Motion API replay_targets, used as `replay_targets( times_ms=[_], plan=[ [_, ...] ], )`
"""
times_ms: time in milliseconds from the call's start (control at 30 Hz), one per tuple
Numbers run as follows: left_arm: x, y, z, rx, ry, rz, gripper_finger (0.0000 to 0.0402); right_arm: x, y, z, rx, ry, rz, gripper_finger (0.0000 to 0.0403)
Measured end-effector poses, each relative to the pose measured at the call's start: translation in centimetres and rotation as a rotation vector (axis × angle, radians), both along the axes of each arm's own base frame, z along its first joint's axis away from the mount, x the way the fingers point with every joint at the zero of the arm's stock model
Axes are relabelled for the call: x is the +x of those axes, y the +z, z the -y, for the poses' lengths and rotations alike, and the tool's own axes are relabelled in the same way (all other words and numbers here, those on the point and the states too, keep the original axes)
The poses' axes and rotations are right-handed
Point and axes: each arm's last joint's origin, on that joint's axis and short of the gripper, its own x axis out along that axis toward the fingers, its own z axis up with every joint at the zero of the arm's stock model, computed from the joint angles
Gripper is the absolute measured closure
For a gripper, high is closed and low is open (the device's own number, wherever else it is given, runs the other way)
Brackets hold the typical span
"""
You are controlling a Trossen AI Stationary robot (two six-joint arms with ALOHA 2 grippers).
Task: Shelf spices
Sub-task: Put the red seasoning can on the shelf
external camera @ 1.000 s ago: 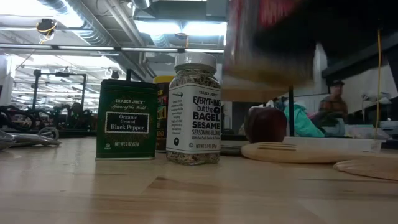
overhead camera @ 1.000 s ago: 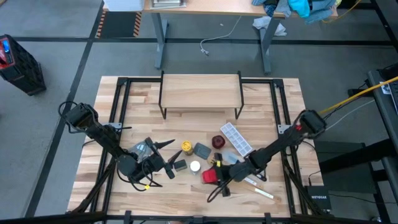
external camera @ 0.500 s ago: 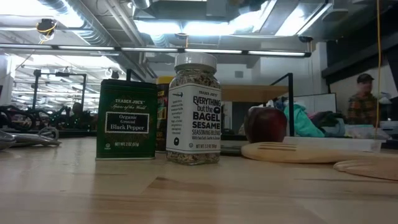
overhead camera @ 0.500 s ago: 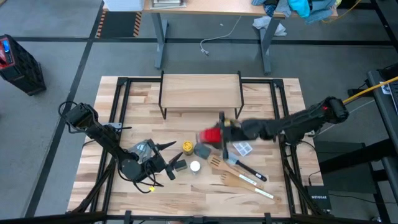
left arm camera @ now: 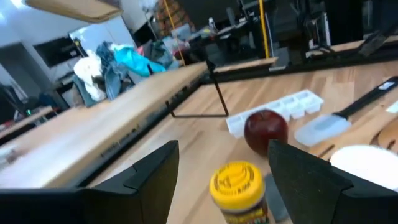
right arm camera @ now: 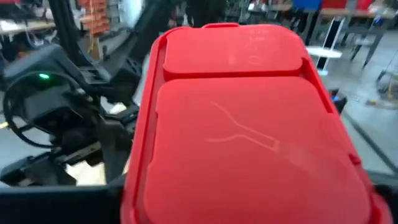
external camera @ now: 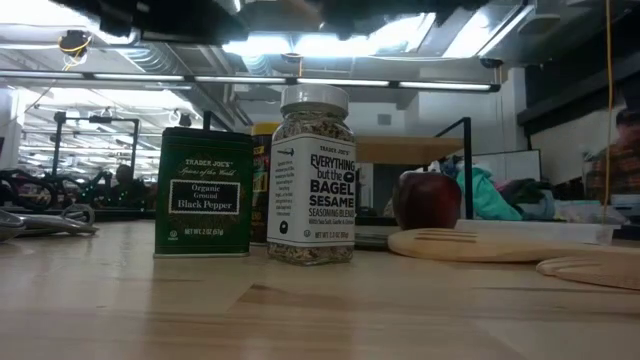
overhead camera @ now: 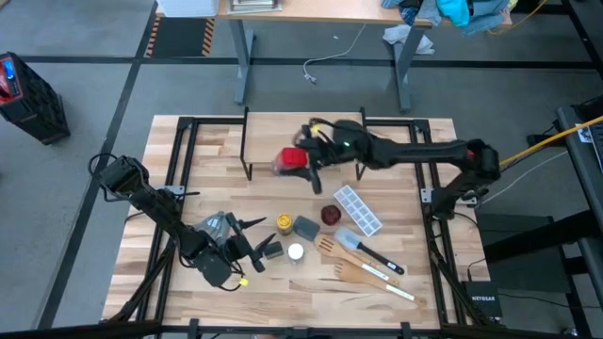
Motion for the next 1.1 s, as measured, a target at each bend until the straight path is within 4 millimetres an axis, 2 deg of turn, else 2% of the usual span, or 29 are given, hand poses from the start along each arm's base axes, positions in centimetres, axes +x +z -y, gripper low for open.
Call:
replay_targets(
  times_ms=[267, 533, 667, 900, 1100],
  plan=[
    [-0.7, -1.7, -0.6, -0.076, 0.015, -0.017, 0.0163, 4.1, -1.8, 5.4, -0.037, -0.057, -0.115, 0.0224],
    [-1.1, -2.4, -1.1, -0.065, 0.034, -0.047, 0.0163, 5.2, -4.3, 12.1, -0.001, -0.161, -0.147, 0.0224],
    [-0.9, -2.5, -1.5, -0.047, 0.049, -0.064, 0.0163, 5.5, -6.2, 14.4, 0.046, -0.172, -0.184, 0.0224],
    [0.1, -2.5, -3.1, -0.026, 0.110, -0.083, 0.0163, 6.5, -9.2, 15.6, 0.068, -0.148, -0.224, 0.0224],
    [0.7, -2.5, -4.1, -0.035, 0.134, -0.096, 0.0163, 6.7, -9.6, 15.7, 0.053, -0.137, -0.224, 0.0224]
  ],
)
